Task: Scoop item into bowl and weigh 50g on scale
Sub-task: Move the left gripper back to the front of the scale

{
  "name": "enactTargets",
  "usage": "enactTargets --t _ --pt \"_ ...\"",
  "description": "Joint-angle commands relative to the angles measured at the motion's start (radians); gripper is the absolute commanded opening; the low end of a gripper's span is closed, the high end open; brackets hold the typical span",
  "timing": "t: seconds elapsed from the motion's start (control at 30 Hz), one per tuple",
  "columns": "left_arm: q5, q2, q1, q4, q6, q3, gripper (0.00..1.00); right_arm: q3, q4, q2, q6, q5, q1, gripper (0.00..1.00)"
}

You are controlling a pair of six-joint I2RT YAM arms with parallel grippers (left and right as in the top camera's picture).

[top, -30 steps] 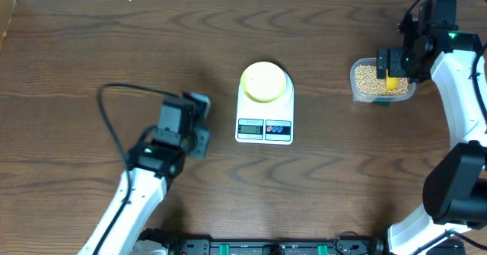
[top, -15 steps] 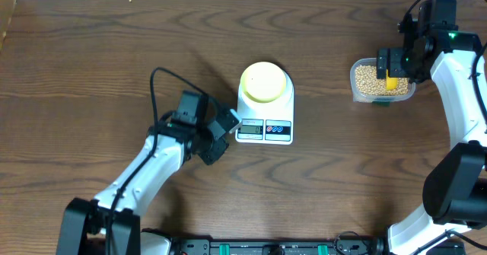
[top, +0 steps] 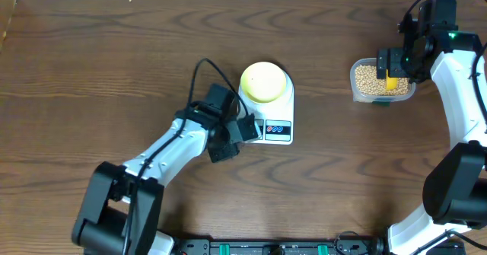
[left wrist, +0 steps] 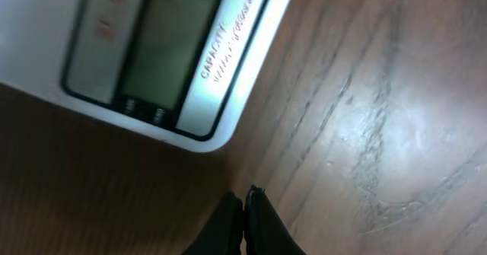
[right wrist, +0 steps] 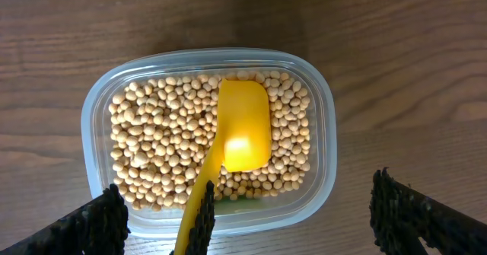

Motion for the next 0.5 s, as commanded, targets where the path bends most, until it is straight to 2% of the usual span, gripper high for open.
enactTargets --t 0.0,0.03,0.17,0.2,0.43,0.47 --pt "-0.047 0.036 0.003 0.002 0.063 0.015 0.17 -0.003 0.001 0.003 0.005 0.008 -0.013 0.99" --pt "-0.047 0.041 0.006 0.002 0.084 0.015 0.22 -0.003 0.001 0.003 0.005 0.008 -0.013 0.99" --pt "-0.048 0.045 0.006 0.018 0.143 0.015 0.33 -0.003 0.001 0.003 0.005 0.008 -0.013 0.99" --pt "-0.048 0.045 0.006 0.033 0.142 0.015 0.4 -0.003 0.001 0.003 0.005 0.008 -0.013 0.99" --pt "-0.047 0.045 0.008 0.098 0.142 0.015 0.53 -0.003 0.001 0.003 0.005 0.008 -0.013 0.99" --pt "-0.047 0.045 0.008 0.098 0.142 0.015 0.7 -0.003 0.001 0.003 0.005 0.008 -0.013 0.99"
